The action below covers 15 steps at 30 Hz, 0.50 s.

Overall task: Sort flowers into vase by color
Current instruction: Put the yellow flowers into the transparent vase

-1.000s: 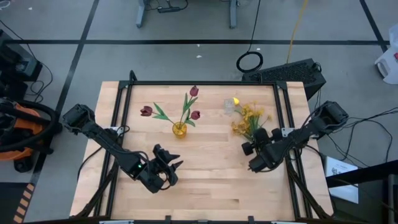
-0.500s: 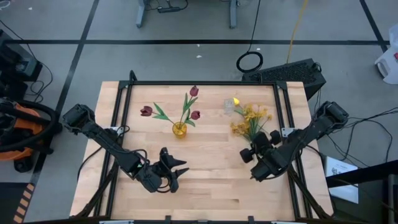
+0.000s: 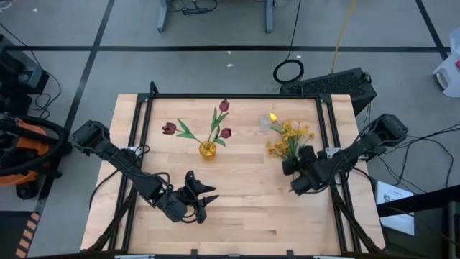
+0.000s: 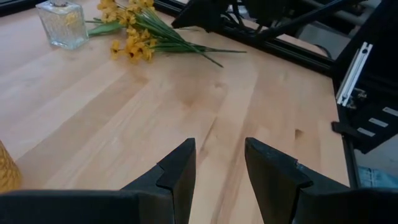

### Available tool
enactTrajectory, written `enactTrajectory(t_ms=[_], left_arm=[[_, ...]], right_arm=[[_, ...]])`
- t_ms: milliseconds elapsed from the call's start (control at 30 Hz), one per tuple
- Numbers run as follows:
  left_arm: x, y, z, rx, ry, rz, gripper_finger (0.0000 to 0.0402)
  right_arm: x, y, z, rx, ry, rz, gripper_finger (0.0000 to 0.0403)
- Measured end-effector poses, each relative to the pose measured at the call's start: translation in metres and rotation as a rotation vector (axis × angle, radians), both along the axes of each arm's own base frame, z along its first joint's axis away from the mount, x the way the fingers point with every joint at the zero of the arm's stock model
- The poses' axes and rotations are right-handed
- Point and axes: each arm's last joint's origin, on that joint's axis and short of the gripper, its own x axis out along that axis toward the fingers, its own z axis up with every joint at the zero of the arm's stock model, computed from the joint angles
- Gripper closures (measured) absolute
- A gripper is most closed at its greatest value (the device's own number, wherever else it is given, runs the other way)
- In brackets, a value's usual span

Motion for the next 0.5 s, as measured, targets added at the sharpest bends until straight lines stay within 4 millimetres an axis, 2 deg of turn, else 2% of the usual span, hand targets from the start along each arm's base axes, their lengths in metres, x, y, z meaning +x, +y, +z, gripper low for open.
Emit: enactTrajectory(t_ms=[133,233,367,500], left_arm=[[0.002,0.004,0.000,0.000,0.000,0.013,0.0257],[0.004,0.006,0.000,0.000,0.001,0.023,0.0257],[0.005,0.008,0.000,-0.001,0.002,0.026,0.0257],[0.005,0.008,0.000,-0.001,0.002,0.025,0.0257]], right_arm=[[-0.005,-0.009,-0.012,0.017,-0.027,-0.023,0.0191],[-0.008,-0.014,-0.020,0.020,-0.037,-0.038,0.0175],[-0.007,-0.016,-0.027,0.009,-0.085,-0.023,0.0174],[-0.005,-0.019,-0.031,0.000,-0.104,-0.012,0.0191]])
